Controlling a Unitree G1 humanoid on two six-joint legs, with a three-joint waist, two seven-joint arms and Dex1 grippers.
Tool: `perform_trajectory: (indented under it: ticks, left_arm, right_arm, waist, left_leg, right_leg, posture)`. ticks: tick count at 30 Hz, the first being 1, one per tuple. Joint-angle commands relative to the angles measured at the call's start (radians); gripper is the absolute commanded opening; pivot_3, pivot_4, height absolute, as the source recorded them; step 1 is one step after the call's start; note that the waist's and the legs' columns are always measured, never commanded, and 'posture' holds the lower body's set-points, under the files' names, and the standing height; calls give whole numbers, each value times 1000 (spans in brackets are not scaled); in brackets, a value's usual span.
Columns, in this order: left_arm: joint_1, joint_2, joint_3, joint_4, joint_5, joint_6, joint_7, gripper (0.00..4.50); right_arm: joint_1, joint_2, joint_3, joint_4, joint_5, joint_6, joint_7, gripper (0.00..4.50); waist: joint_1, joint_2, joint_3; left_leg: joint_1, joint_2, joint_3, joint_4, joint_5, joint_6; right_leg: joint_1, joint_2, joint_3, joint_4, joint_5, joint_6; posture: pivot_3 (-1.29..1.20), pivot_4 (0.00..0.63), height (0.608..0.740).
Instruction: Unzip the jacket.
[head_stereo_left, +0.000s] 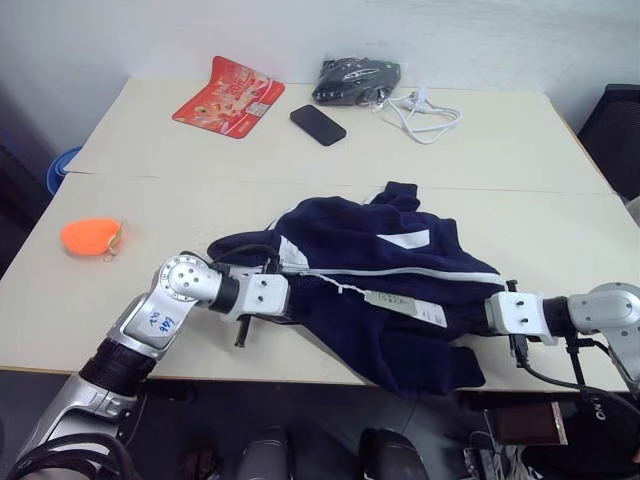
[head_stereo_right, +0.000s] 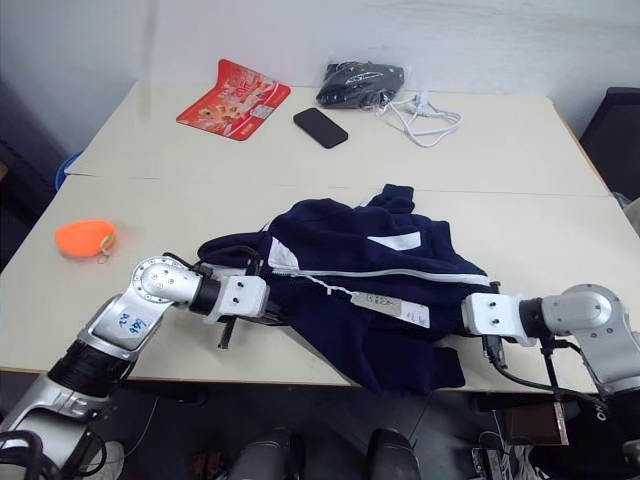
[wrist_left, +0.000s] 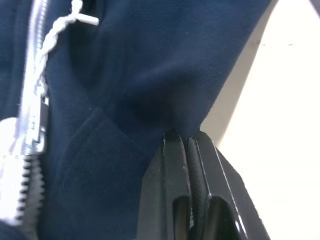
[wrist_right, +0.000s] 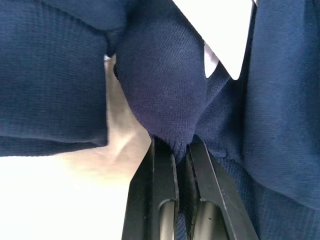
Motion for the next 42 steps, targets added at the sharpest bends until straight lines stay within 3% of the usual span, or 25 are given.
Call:
perform_trajectory:
  ticks: [1, 4, 8, 13, 16, 19, 23, 28, 32, 33, 38, 42]
  left_arm:
    - [51, 46, 51, -145, -131, 49, -89, 7]
    - [101, 102, 77, -218, -194, 102, -137, 7]
    - [144, 128, 85, -245, -197, 137, -118, 7]
    - [178, 126, 54, -202, -93, 74, -63, 7]
    - [178, 101, 74, -180, -113, 93, -40, 7]
    - [184, 136, 113, -196, -163, 134, -76, 7]
    - [227, 250, 229, -245, -279, 211, -147, 0]
    - [262, 270, 268, -247, -287, 203, -137, 1384]
    - [277, 262, 287, -256, -303, 227, -113, 2584]
    - [282, 265, 287, -260, -309, 228, -122, 2866]
    - [320, 313, 356, -310, -436, 311, -191, 2866]
    - [165, 308, 397, -209, -528, 426, -174, 2866]
  right_arm:
    - [109, -94, -75, -117, 105, 77, 98, 22]
    - [209, -153, -155, -213, 191, 160, 140, 22]
    - [257, -149, -183, -247, 175, 172, 112, 22]
    - [212, -99, -147, -205, 66, 119, 9, 22]
    - [193, -119, -152, -183, 64, 109, 35, 22]
    - [181, -140, -179, -191, 116, 159, 72, 22]
    - [157, -176, -228, -221, 220, 289, 121, 1092]
    - [179, -187, -249, -262, 240, 330, 142, 2919]
    - [105, -177, -238, -248, 258, 372, 126, 4209]
    - [75, -172, -229, -243, 264, 385, 122, 4258]
    - [-73, -128, -198, -247, 329, 527, 75, 4258]
    - [-191, -67, -134, -260, 329, 620, 21, 4258]
  waist:
    - [3, 0, 0]
    - [1, 0, 0]
    - [-1, 0, 0]
    - [-1, 0, 0]
    - [2, 0, 0]
    - [0, 0, 0]
    - [-7, 2, 1]
    - [-3, 2, 1]
    - [0, 2, 1]
    - [-2, 2, 1]
    - [-10, 3, 1]
    - [-5, 3, 2]
  left_leg:
    - [-1, 0, 0, 0, 0, 0]
    - [-1, 0, -6, 0, 0, 0]
    - [1, 0, -9, 1, 0, 0]
    - [2, 0, -7, 0, 0, 0]
    - [2, -1, -7, 0, 0, 0]
    - [2, 0, -7, 0, 0, 0]
    - [2, 1, -7, 0, 0, 0]
    - [2, 1, -7, -1, 0, 0]
    - [1, 0, -7, 0, 0, 0]
    - [2, 0, -7, 0, 0, 0]
    - [2, 1, -7, -1, -1, 0]
    - [1, 1, -7, 0, -1, -1]
  right_leg:
    - [0, 0, 0, 0, 0, 0]
    - [0, -1, -1, -1, 0, 0]
    - [2, -1, 0, 0, 0, 0]
    - [1, 0, 1, 0, 0, 0]
    - [1, -1, 2, 0, 0, 0]
    - [1, -1, 1, 0, 0, 0]
    - [0, 0, 2, 0, 0, 0]
    - [1, 0, 2, 0, 0, -1]
    - [1, -1, 2, 0, 0, -1]
    - [1, -1, 2, 0, 0, -1]
    - [0, 0, 2, 0, 0, -1]
    - [-1, 0, 2, 1, -1, -1]
  posture:
    - [0, 150, 740]
    - [0, 150, 740]
    - [0, 150, 740]
    - [0, 150, 740]
    - [0, 150, 740]
    - [0, 150, 740]
    - [0, 150, 740]
    - [0, 150, 740]
    - [0, 150, 740]
    - [0, 150, 740]
    - [0, 150, 740]
    - [0, 150, 740]
